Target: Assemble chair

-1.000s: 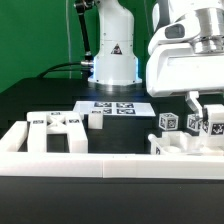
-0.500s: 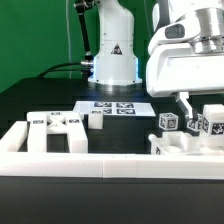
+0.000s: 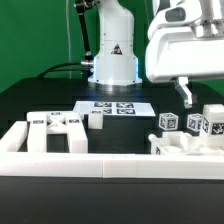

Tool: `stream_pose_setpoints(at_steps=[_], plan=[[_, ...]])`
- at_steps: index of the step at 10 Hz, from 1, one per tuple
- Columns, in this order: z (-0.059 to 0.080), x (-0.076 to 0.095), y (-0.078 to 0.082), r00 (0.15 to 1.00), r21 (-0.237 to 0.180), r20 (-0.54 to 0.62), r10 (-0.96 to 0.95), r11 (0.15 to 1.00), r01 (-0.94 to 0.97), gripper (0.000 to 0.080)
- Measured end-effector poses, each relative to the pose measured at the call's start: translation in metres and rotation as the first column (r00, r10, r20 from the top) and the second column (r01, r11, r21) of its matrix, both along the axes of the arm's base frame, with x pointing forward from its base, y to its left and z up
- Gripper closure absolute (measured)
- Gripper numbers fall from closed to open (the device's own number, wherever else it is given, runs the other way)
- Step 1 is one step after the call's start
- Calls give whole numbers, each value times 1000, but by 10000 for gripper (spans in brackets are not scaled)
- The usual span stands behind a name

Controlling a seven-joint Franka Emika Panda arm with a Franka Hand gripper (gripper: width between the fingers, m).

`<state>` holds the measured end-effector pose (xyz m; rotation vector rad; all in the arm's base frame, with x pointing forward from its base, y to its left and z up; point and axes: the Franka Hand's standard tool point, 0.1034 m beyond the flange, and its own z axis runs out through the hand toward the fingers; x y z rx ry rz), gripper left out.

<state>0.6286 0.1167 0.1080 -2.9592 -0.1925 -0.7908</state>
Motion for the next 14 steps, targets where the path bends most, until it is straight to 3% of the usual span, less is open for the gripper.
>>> stream_pose_setpoints(at_steps=[3,7,10,12,14], plan=[[1,-1,1,999,0,-33,4,1000,-4,151],[-6,-1,2,963,-2,-270,20,1000,-21,151],[-14,-7,7,876,2,-481,35,999,-39,151],[-19,1,6,877,1,-480,32,999,-36,151],[-26,-1,3,871,-1,-490,27,999,-32,151]])
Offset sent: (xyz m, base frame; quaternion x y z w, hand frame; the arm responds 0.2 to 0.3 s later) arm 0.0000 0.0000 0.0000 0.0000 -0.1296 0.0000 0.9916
